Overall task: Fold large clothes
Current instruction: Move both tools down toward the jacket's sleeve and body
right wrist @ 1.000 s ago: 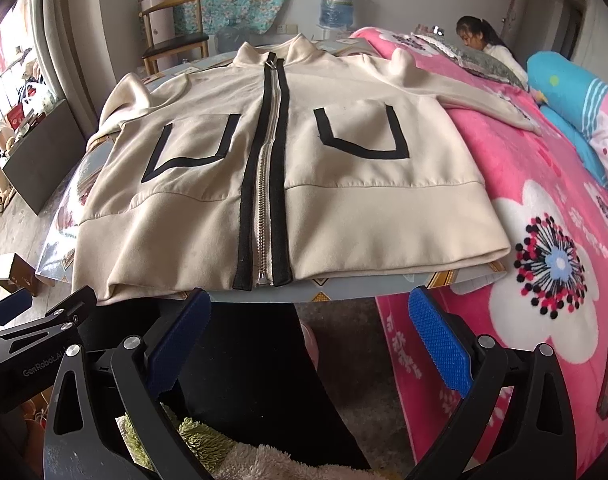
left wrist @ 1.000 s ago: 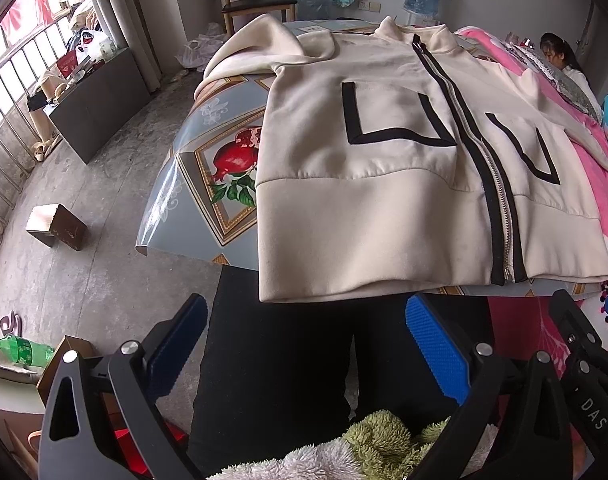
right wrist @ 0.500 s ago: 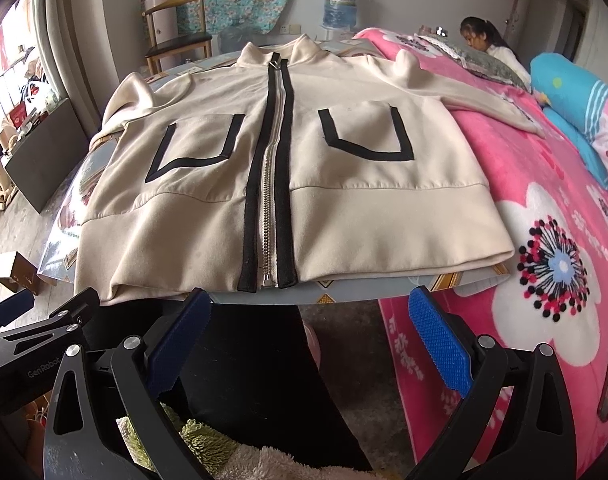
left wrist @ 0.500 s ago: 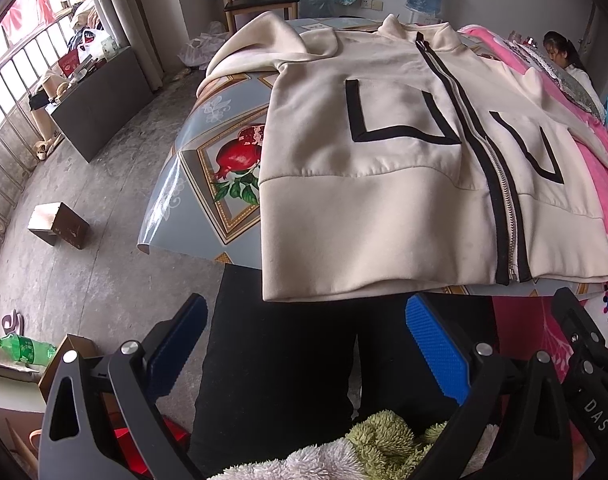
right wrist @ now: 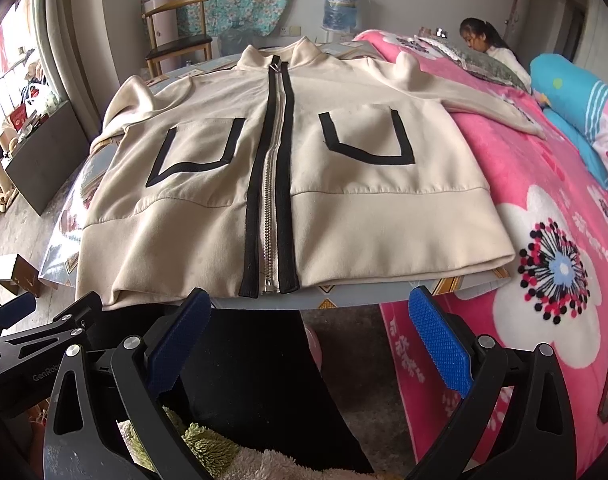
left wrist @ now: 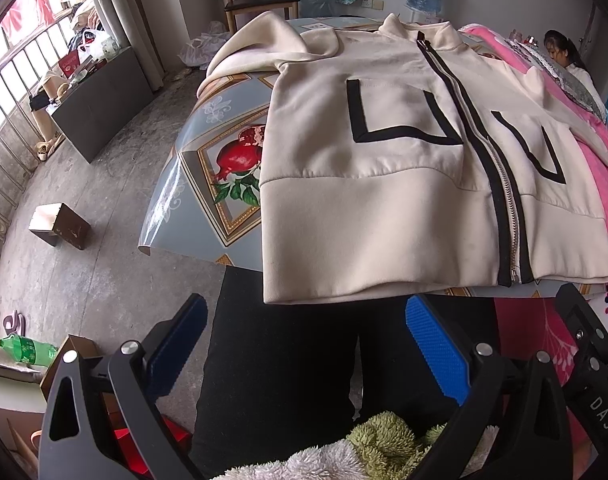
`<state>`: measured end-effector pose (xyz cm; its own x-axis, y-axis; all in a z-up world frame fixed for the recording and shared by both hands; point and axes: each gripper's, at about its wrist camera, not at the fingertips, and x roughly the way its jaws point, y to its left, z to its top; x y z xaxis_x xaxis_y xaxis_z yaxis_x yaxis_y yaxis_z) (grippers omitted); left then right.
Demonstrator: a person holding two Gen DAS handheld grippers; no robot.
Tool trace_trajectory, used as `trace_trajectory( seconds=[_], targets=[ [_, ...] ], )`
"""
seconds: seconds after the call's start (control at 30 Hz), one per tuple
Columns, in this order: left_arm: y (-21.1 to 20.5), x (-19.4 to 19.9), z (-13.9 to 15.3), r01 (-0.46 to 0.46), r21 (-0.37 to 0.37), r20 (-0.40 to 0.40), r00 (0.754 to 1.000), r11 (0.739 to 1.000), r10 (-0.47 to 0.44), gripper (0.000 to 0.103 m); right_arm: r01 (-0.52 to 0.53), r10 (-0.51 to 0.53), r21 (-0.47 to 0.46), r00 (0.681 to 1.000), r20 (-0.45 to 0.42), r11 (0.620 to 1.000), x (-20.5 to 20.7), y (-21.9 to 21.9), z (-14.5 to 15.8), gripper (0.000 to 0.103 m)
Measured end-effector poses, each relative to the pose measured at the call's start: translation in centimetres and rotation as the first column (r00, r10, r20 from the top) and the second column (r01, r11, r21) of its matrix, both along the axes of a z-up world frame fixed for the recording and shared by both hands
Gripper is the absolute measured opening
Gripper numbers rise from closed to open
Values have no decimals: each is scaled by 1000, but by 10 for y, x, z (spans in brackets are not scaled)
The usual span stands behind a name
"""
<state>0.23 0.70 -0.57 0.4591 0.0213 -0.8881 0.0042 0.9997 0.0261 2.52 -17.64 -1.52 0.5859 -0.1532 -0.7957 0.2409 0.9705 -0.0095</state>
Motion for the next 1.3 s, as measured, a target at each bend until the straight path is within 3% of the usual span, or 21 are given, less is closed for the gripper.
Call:
trace_trajectory(
  seconds=[0.63,0.77,0.87,1.03,1.3],
  targets=[
    [19,28,-9,-23,-10,-30,999,1000,23,98,-11,11,-15,1000,-2,1000,31,11,2,96],
    [28,38,-2,1,-39,16,1000,999,-1,98,-2,3,2,1000,-10,1000,50,15,2,96],
    [30,47,11,59,-87,104,993,994,-50,98,8,-8,7,1000,-13,1000,65,18,1,96],
    [23,66,28,132,-49,216,969,990,-118,98,18,-18,4,1000,24,1000,90,13,2,96],
    [2,126,12,182,-50,172,970,982,-171,98,-63,63,47,998,-1,997,148,2,-14,96]
  ],
)
